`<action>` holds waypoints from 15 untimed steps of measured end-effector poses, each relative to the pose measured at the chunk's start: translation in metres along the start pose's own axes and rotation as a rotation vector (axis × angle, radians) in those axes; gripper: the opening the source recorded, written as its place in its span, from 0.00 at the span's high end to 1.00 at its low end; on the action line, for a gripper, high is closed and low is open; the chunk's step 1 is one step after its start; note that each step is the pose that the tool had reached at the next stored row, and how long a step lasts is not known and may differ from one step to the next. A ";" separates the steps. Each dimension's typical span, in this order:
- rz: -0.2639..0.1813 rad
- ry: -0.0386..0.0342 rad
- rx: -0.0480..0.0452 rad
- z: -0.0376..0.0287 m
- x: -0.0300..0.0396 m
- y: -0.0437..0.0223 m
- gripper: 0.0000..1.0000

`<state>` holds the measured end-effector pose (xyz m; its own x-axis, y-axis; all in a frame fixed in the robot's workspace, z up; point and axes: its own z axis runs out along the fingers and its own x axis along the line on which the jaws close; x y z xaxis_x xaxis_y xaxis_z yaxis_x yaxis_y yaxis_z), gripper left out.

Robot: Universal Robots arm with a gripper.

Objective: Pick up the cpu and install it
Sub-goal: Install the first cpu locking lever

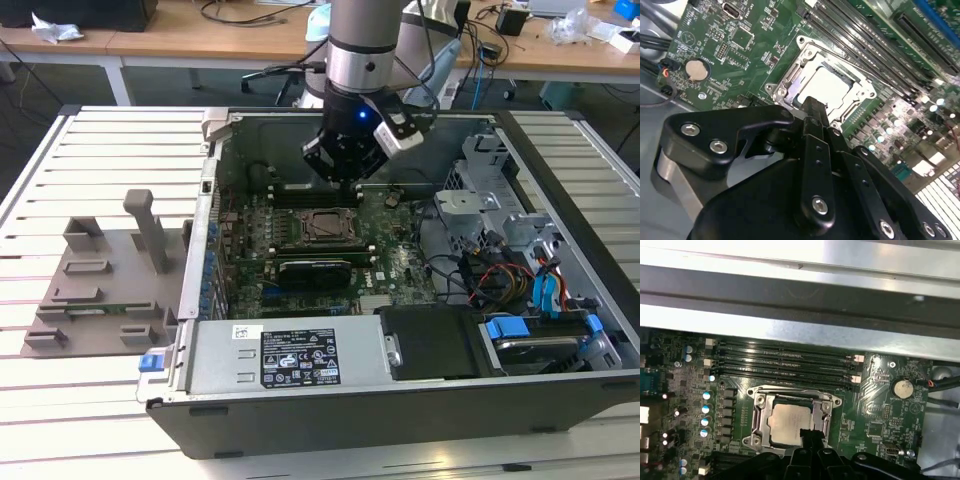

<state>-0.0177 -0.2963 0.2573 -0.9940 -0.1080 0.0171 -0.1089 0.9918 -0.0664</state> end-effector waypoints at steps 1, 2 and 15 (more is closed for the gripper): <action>0.000 0.0000 0.0001 -0.0017 0.0000 -0.0001 0.89; 0.000 0.0000 0.0003 -0.0043 0.0001 -0.0003 0.89; 0.000 0.0001 0.0004 -0.0183 0.0003 -0.0012 0.89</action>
<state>-0.0177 -0.2963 0.2756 -0.9940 -0.1079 0.0171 -0.1088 0.9918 -0.0667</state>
